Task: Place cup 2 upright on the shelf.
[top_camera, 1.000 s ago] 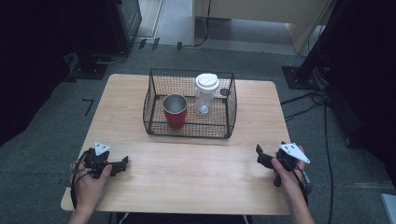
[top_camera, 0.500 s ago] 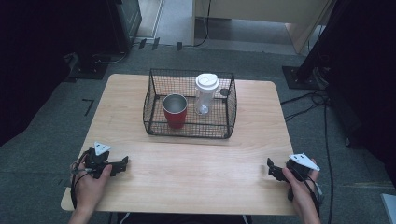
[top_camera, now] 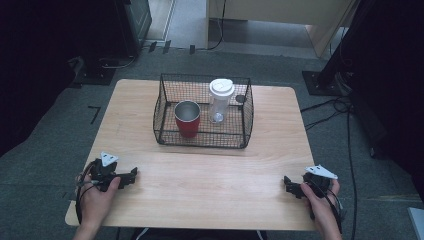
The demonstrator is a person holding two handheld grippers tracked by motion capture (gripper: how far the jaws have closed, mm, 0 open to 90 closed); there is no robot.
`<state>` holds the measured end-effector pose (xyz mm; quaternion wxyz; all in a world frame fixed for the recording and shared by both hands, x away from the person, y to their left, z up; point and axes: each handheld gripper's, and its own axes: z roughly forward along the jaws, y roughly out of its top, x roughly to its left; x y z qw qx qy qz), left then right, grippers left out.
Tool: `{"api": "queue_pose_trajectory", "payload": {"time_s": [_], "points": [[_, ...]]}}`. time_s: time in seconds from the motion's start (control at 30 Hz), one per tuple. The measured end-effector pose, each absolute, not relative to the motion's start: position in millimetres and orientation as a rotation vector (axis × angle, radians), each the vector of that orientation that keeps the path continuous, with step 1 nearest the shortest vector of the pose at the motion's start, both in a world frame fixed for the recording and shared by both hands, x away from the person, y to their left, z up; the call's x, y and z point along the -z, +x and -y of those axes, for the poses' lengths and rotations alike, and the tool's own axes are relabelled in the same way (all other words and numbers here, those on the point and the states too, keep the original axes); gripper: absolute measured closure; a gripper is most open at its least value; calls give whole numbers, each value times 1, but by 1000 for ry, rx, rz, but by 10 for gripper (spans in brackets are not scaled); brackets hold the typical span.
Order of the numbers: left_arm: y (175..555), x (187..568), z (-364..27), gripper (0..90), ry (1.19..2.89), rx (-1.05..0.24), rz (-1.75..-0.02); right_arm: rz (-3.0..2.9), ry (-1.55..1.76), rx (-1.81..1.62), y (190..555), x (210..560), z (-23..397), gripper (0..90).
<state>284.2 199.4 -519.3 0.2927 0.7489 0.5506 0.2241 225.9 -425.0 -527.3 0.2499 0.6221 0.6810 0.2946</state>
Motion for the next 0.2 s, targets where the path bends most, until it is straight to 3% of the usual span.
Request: {"api": "queue_pose_trajectory", "payload": {"time_s": [0.2], "points": [[284, 519, -199, 0, 1991, -600, -1475, -1885, 1667, -813, 226, 527, 424, 0]]}}
